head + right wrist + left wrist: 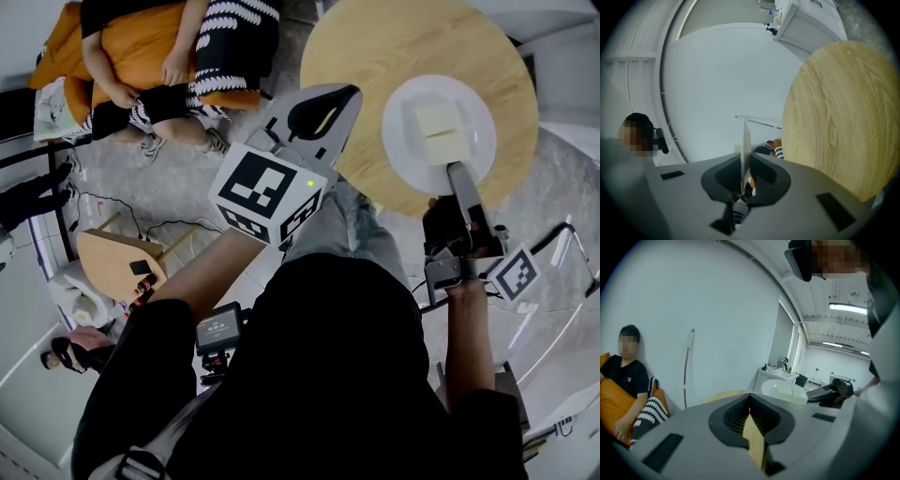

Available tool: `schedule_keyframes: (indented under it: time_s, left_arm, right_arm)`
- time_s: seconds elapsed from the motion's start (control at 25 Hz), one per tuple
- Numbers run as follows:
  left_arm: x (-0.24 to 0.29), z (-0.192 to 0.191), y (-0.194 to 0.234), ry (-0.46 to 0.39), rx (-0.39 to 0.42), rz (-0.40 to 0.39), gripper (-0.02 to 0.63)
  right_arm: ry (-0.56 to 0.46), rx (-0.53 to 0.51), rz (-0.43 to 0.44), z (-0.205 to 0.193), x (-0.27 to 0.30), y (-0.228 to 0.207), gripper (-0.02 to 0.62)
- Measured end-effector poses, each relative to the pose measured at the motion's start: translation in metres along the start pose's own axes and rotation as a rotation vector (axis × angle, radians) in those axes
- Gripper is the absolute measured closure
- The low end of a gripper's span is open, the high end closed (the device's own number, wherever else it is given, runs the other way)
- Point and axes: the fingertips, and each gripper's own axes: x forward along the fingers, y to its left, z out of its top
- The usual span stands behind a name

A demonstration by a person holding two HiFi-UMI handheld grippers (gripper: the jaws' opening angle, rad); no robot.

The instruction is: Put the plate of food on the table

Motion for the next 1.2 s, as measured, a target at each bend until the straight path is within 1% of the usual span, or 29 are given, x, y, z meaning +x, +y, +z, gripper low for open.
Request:
schedule_keyframes:
  time_s: [0.2,0.36,0.6,0.72,1.2]
  left_arm:
    - [0.003,-0.007,0.0,0.021,-0.009,-0.005,0.6]
    - [0.006,-0.018,0.006,0.045,-0.016,0.005,0.6]
    - [0.011,-0.023,0.012,0.056,-0.032,0.016,0.6]
    - [0.011,-0.032,0.014,0.069,-0.043,0.024,0.6]
    - [0.025,-0.051,0.008,0.111,-0.066,0.0,0.6]
  right_arm:
    - [-0.009,0.007,-0.012,0.003,0.0,-0.005,0.569]
    - [-0.011,0.015,-0.023,0.001,0.001,-0.013,0.569]
    - [-0.002,0.033,-0.04,0.002,0.005,-0.022,0.569]
    - [0.008,0.042,-0.044,-0.004,0.005,-0.026,0.569]
    - [0.007,0.066,-0.097,-0.003,-0.002,-0.048,0.568]
